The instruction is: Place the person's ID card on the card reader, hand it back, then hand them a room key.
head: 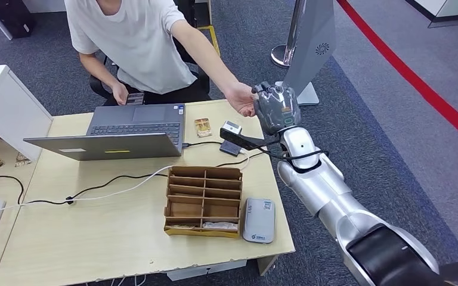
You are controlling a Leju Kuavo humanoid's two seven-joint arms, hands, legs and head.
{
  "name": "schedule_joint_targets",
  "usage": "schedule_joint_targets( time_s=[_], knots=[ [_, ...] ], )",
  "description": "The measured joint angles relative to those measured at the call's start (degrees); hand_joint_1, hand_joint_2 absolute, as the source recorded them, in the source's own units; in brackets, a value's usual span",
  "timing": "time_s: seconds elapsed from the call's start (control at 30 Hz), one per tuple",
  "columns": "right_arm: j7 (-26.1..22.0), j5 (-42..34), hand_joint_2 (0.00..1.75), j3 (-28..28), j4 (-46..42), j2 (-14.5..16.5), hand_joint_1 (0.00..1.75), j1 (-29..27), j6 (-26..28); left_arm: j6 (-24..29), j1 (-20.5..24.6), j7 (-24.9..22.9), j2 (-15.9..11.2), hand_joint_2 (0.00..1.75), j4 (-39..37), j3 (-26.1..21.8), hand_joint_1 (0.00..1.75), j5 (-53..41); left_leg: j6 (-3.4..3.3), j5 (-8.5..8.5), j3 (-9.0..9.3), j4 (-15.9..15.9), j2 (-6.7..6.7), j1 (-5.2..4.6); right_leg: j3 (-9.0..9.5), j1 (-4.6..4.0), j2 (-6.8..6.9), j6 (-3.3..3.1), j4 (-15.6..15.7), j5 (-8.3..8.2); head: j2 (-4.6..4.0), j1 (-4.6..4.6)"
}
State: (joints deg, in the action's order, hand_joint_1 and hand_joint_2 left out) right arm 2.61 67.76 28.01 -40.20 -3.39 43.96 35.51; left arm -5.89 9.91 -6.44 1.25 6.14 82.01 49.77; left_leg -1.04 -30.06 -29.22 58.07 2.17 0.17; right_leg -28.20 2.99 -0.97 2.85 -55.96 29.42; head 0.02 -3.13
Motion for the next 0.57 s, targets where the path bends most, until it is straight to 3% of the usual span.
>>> schedule_joint_targets(
  time_s=[0.37, 0.57],
  knots=[
    [0.08, 0.44, 1.75, 0.85, 2.45, 0.2, 0.0, -1.76, 1.54, 0.38, 0.0, -0.42, -0.14, 1.75, 0.0, 0.0, 0.0, 1.59, 0.0, 0.0, -0.01, 0.0, 0.01, 0.01, -0.02, 0.0, 0.01, 0.0, 0.0, 0.0, 0.0, -0.02],
    [0.93, 3.88, 1.75, 0.89, -2.5, -1.15, 0.0, -6.47, 2.43, 0.82, -0.11, -0.67, -0.09, 1.75, 0.0, 0.0, 0.0, 3.07, 0.0, -0.01, -0.01, 0.0, 0.04, 0.01, -0.03, 0.0, 0.04, -0.01, 0.03, 0.01, 0.0, 0.0]
  ],
)
